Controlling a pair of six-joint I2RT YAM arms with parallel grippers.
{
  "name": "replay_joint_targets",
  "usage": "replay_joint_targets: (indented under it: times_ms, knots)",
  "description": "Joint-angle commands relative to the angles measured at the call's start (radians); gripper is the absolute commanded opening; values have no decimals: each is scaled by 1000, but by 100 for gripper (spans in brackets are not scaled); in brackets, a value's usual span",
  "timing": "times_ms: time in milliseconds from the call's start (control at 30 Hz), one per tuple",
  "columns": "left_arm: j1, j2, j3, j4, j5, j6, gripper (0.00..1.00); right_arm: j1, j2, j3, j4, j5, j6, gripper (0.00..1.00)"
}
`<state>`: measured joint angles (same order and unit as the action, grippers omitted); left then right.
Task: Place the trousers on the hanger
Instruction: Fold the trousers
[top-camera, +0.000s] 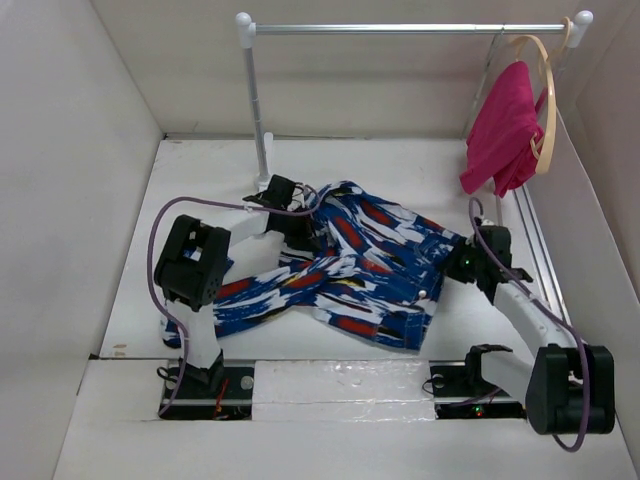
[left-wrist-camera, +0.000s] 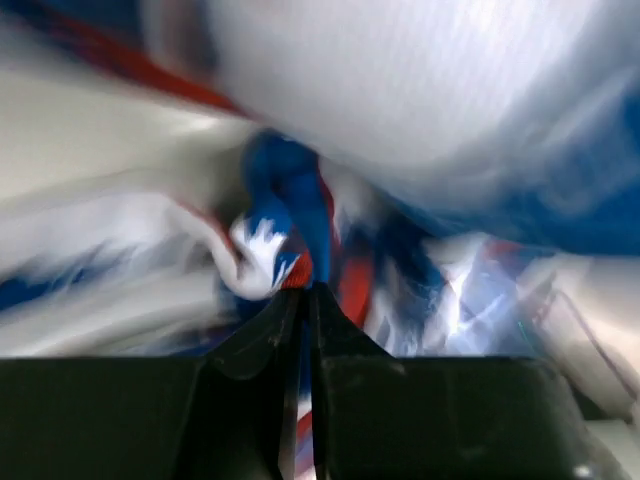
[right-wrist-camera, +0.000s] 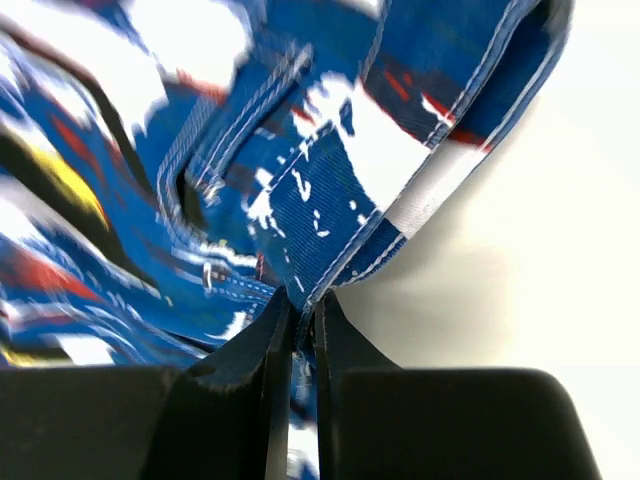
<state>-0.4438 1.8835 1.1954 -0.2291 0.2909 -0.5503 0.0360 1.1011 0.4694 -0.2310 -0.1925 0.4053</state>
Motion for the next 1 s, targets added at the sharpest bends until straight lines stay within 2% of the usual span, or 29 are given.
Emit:
replay_joint_targets:
  times_ms: [0,100,167,333,400,533,600,633,667,700,867,967]
  knots:
    - [40,-71,-42,-33,-312,-17,0,-102,-69,145,-109,131,-121,0]
    - [82,-209,-88,-32,-355,-23,0,-132,-61,193,-155,162,-175,0]
    - [106,-354,-106,-41,-398,-19,0,-159,-55,215,-172,176,-210,0]
    - [186,-620,-86,-145,-504,-7,0,-237,-20,238,-169,185,-260,0]
    - [214,-658,-57,-195,-509,-8,0,-255,2,251,-169,177,-276,0]
    - [267,-737,-4,-259,-651,9,0,-320,66,271,-153,140,-293,0]
    - [327,-738,42,-265,-684,44,0,-343,85,279,-142,116,-293,0]
    - [373,-730,64,-265,-661,52,0,-343,92,287,-134,102,-295,0]
    - [472,-722,97,-253,-636,75,0,-343,101,290,-130,91,-299,0]
    - [503,-713,114,-234,-613,70,0,-343,106,293,-126,87,-299,0]
    - [524,-538,260,-282,-665,62,0,-387,160,342,-145,90,-354,0]
    - [580,-404,309,-294,-604,58,0,-409,218,376,-140,76,-370,0]
